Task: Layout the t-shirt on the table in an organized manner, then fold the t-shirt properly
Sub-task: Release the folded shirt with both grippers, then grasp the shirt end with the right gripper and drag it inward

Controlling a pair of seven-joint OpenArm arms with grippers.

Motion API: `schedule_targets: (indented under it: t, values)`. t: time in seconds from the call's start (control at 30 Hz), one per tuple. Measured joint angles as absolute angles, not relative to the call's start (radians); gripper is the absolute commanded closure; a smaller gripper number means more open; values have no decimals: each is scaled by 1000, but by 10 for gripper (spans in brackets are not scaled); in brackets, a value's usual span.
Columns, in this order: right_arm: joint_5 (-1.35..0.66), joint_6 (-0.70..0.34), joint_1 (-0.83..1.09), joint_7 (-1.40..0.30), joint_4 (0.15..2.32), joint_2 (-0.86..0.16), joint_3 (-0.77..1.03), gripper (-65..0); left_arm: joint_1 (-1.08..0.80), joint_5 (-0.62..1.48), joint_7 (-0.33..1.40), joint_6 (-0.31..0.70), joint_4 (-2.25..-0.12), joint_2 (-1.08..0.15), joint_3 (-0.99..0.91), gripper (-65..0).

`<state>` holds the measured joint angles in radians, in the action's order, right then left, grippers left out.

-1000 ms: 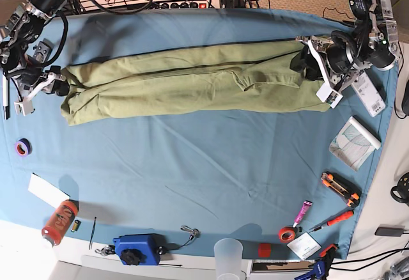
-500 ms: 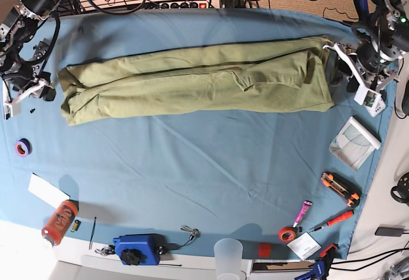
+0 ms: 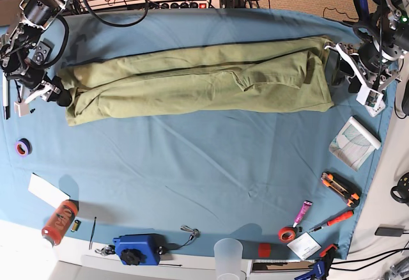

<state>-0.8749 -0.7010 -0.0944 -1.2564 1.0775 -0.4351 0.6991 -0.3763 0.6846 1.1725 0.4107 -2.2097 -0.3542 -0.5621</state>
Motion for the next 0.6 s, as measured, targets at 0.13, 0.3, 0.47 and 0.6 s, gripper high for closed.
schedule_targets:
  t: [0.13, 0.3, 0.47, 0.6]
  values:
    - [-889, -701, -99, -1256, 1078, -435, 648, -258, -376, 685, 1172, 411, -2210, -354, -562, -273]
    - [-901, -702, -102, -1265, 1081, -420, 609, -258, -376, 685, 1172, 411, -2210, -354, -562, -273]
    - [-926, -709, -106, -1248, 1087, -377, 545, -255, -376, 685, 1151, 411, -2210, -354, -562, -273]
    - [-916, -706, -108, -1241, 1086, -373, 526, -45, -376, 685, 1158, 385, -2210, -354, -562, -273]
